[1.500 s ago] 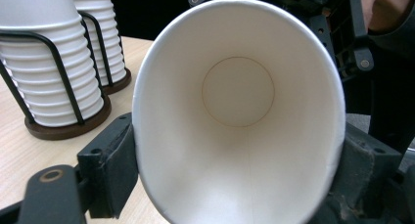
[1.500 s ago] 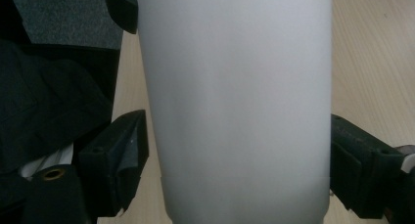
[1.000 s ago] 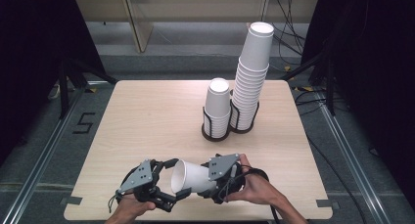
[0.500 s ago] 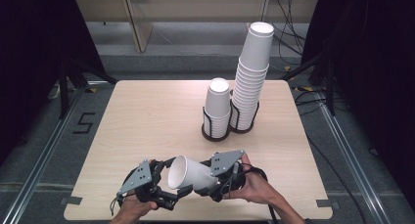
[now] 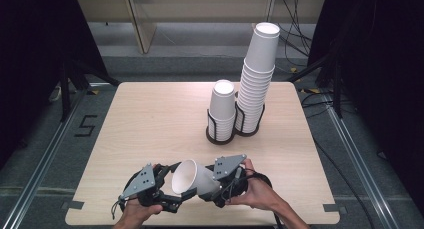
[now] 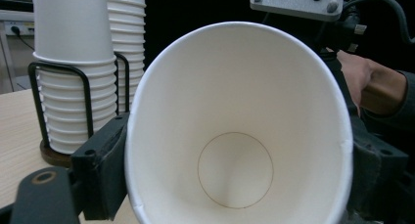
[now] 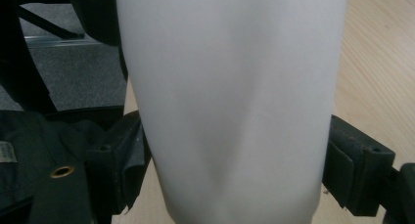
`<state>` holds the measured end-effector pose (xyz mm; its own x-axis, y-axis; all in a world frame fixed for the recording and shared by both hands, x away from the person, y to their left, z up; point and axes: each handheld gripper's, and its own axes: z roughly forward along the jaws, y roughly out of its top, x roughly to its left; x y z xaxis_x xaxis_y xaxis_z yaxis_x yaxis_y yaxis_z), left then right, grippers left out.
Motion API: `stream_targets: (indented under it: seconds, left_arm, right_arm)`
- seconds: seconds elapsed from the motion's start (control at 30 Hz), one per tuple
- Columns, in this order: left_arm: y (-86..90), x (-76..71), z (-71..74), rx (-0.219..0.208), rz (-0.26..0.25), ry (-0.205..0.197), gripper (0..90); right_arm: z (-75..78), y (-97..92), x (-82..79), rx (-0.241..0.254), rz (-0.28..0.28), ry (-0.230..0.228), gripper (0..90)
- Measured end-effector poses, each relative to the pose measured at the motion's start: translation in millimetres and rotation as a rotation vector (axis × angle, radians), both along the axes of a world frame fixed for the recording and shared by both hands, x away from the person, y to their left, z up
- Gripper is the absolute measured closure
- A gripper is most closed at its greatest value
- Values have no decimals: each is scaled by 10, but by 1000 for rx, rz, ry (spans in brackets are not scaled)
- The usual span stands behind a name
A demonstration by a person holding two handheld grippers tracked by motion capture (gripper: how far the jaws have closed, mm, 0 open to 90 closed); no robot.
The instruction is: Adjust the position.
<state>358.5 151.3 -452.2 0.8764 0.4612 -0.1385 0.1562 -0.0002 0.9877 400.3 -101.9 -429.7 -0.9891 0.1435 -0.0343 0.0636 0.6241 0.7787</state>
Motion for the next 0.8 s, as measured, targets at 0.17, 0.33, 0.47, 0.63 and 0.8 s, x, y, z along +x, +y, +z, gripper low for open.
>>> stream_targets:
  seconds: [0.17, 0.33, 0.47, 0.63, 0.8]
  left_arm:
    - [28, 20, 19, 42, 52, 18, 141]
    - [-6, 2, 30, 73, 60, 23, 140]
    - [-46, -15, 25, 72, 46, 29, 137]
    - [-66, -21, 23, 50, 47, 13, 97]
    - [-44, -16, 21, -38, 67, 14, 57]
  right_arm:
    - [-2, -33, 8, -12, -42, -17, 166]
    - [-20, 23, -59, -61, -51, -66, 157]
    - [-47, 71, -84, -85, -51, -79, 177]
    - [-72, 89, -93, -76, -26, -81, 248]
    - [-80, 62, -82, 21, -17, -68, 258]
